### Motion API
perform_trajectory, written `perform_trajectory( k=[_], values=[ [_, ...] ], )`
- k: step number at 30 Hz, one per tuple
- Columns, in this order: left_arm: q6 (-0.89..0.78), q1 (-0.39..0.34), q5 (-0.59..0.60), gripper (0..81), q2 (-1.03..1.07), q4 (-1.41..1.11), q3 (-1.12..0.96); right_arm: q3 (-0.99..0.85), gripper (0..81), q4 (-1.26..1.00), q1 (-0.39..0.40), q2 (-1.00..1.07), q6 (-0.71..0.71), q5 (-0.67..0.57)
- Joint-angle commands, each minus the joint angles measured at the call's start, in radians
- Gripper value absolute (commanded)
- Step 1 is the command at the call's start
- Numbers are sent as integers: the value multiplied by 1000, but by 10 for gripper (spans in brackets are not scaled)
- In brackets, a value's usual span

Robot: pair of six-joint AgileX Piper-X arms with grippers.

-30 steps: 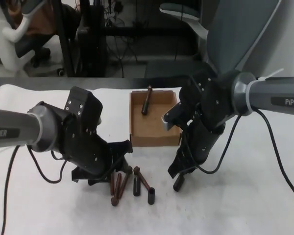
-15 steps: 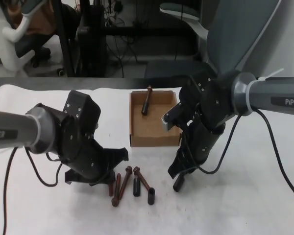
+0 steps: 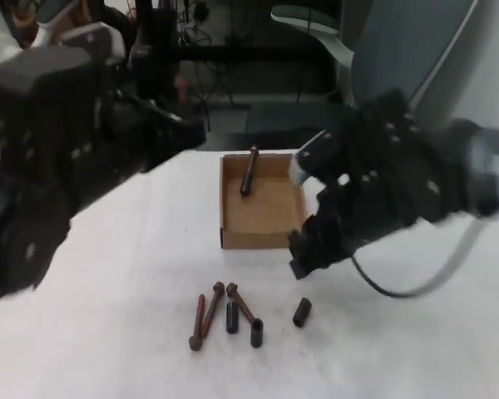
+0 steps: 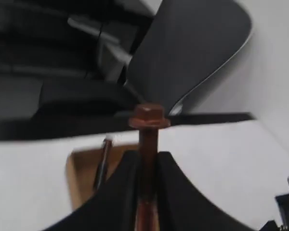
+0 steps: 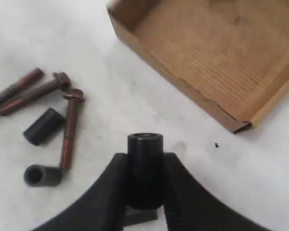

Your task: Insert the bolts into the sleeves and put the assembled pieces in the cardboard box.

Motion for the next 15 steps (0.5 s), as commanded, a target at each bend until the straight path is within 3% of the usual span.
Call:
perform_trajectory(
  k=[1,6,12,15],
  values=[
    [-16,-18,87,17,-32,-277,83,145,6,-208,1,-139,36,-100],
    [-49,-114,87,17,-32,-529,179,418,6,-626,46,-349,198,-124],
    [-1,-281,66,17,-28,-530,181,610,6,-1008,154,-464,321,-112],
    [23,-343,9,17,-28,-531,179,637,6,-1060,182,-472,339,-83]
  ],
)
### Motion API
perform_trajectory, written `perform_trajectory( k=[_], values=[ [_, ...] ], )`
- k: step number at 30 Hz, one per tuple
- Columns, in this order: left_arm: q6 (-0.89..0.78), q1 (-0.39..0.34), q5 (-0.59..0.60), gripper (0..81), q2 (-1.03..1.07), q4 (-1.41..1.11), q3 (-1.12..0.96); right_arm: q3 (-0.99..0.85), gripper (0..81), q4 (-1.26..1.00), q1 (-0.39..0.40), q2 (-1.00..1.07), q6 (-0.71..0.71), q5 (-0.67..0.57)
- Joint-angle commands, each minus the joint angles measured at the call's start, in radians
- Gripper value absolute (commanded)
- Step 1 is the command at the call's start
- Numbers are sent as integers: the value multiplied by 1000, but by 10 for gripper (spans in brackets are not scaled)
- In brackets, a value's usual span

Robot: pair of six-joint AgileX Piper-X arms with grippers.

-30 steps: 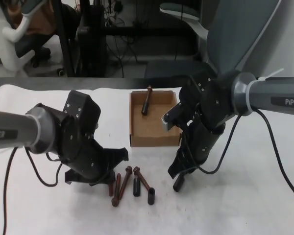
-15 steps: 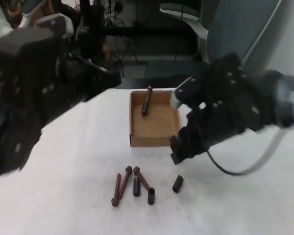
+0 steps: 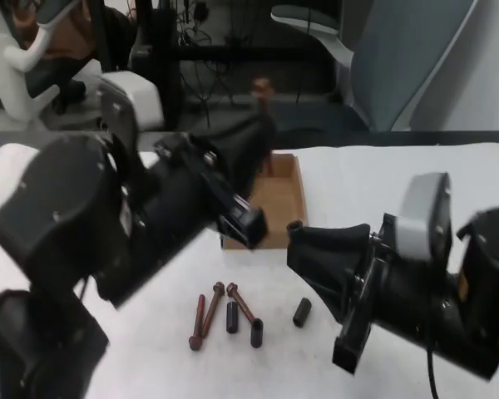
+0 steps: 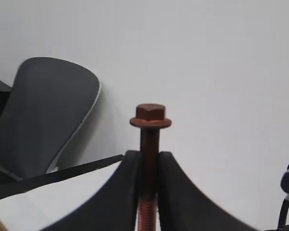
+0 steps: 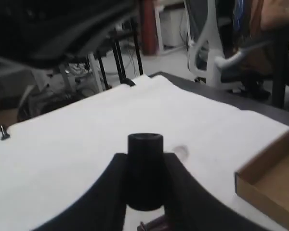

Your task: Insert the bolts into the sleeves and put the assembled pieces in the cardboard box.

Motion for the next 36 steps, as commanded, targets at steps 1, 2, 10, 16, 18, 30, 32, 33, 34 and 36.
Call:
perform_trajectory(
  k=[1,2,10,16,18,30,32,33,34,36],
  values=[
    [34,-55,-31,17,-7,-35,-1,13,6,-76,21,-13,24,17],
    [34,-69,-30,17,-7,-31,-1,13,6,-76,25,-13,21,24],
    [51,-94,-30,17,-7,-41,-1,12,6,-128,25,-13,23,76],
    [55,-94,-30,17,-7,-41,-1,12,6,-152,25,-13,23,59],
    [55,-94,-30,17,-7,-41,-1,12,6,-151,25,-13,23,59],
    [-38,-97,-19,17,-7,-3,-1,12,6,-151,25,-13,20,76],
    [-38,-97,-14,17,-7,-3,-1,10,6,-151,25,-13,19,78],
    [-38,-97,-4,17,-7,-3,-1,9,6,-151,25,-13,19,78],
    [-38,-97,3,17,-7,-3,-1,6,6,-151,25,-13,19,78],
    [-38,-100,3,17,-7,-3,-1,-1,6,-151,25,-13,19,74]
  ],
)
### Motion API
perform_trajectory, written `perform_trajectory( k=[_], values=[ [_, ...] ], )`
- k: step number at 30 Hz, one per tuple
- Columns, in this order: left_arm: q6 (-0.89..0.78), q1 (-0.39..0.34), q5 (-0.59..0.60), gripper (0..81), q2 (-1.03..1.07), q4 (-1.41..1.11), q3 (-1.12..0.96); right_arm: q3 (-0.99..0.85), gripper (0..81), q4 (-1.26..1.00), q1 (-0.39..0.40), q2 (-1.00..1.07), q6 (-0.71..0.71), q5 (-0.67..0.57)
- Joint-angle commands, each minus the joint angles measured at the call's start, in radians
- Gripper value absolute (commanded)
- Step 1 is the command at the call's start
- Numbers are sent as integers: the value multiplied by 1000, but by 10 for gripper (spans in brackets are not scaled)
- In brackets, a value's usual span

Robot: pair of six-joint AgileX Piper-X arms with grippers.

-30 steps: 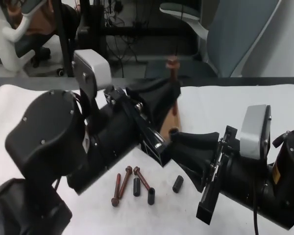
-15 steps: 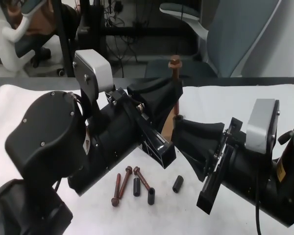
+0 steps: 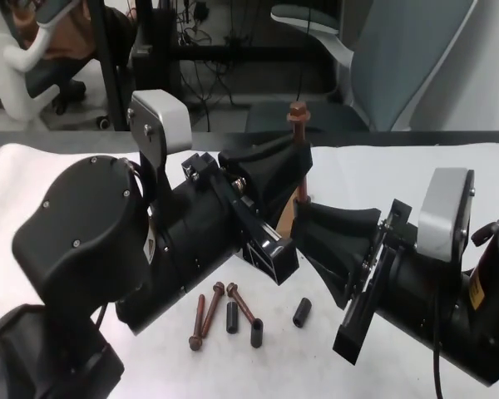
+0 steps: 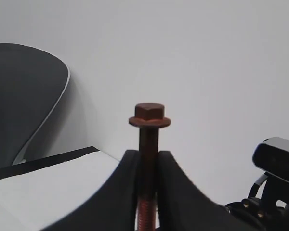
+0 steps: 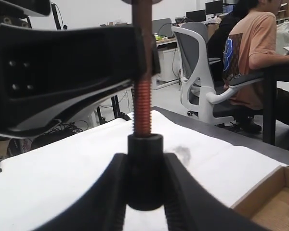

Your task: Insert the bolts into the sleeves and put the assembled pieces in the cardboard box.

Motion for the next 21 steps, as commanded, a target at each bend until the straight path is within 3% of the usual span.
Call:
perform_trajectory(
  k=[1,12,13,14,16,18,19,20,21],
  values=[
    [-3,-11,26,17,-7,-8,-1,-20,6,-20,3,-10,2,5],
    [-5,-24,53,3,-7,94,-1,-32,6,-40,1,-10,10,51],
    [-5,-24,53,36,-7,93,-1,-32,6,-40,1,-10,10,56],
    [-3,-24,53,85,-7,93,-1,-32,6,-37,1,-10,19,71],
    [-3,-24,61,267,-7,93,-1,-32,6,-34,1,-10,36,113],
    [-3,-24,67,482,-7,93,-1,-32,6,-34,1,-10,36,157],
    [-3,-24,67,633,-7,93,-1,-32,6,-34,1,-10,36,173],
    [-3,-24,67,700,-7,93,-1,-32,6,-27,-3,-10,36,193],
    [-3,-24,67,700,-7,93,-1,-34,6,-16,-9,-10,36,207]
  ],
)
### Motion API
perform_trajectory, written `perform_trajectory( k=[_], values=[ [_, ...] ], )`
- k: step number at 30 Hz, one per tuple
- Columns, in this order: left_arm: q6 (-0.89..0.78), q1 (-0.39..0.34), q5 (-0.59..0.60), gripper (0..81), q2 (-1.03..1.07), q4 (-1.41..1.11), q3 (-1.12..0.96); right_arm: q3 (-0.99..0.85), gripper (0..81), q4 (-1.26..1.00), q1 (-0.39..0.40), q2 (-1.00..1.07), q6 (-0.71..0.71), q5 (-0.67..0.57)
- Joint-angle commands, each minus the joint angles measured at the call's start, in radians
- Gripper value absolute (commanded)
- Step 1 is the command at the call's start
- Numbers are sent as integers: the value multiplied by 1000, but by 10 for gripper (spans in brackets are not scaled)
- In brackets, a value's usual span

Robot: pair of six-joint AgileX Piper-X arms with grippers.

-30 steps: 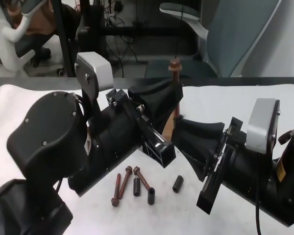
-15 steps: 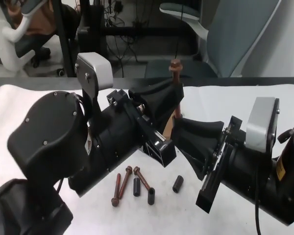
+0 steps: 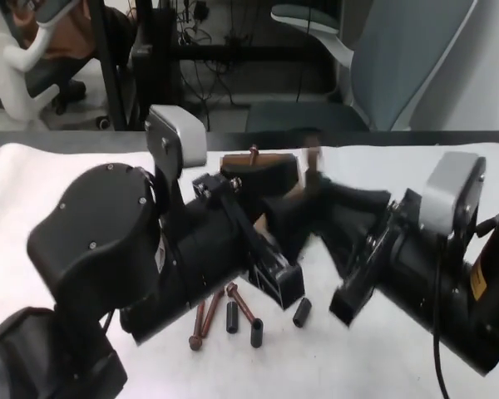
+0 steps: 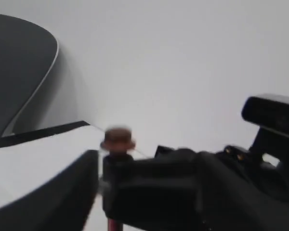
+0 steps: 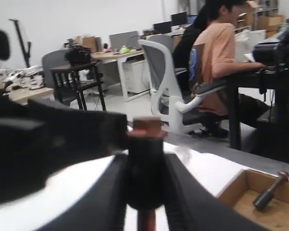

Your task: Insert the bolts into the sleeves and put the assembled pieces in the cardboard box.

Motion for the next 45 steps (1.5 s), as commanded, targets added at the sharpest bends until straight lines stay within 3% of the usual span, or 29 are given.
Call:
perform_trajectory(
  k=[1,6,9,14,23,29,35,45],
  values=[
    [0,-8,15,700,-7,2,-1,-17,6,1,-14,-10,5,51],
    [0,-4,16,700,-7,30,-1,-24,6,65,-62,-10,-3,94],
    [-18,17,12,700,-7,236,-31,-77,6,204,-117,-10,-6,110],
    [268,54,-21,700,41,738,-194,-291,6,659,-203,2,-104,96],
    [393,73,4,700,312,974,-454,-720,6,1076,-290,230,-194,36],
    [479,73,8,700,475,1086,-584,-883,6,1155,-309,436,-231,-51],
    [534,73,13,700,597,1166,-675,-940,6,1140,-312,597,-180,-203],
    [600,73,-7,700,671,1224,-729,-1049,6,1185,-312,807,-172,-248]
  ],
)
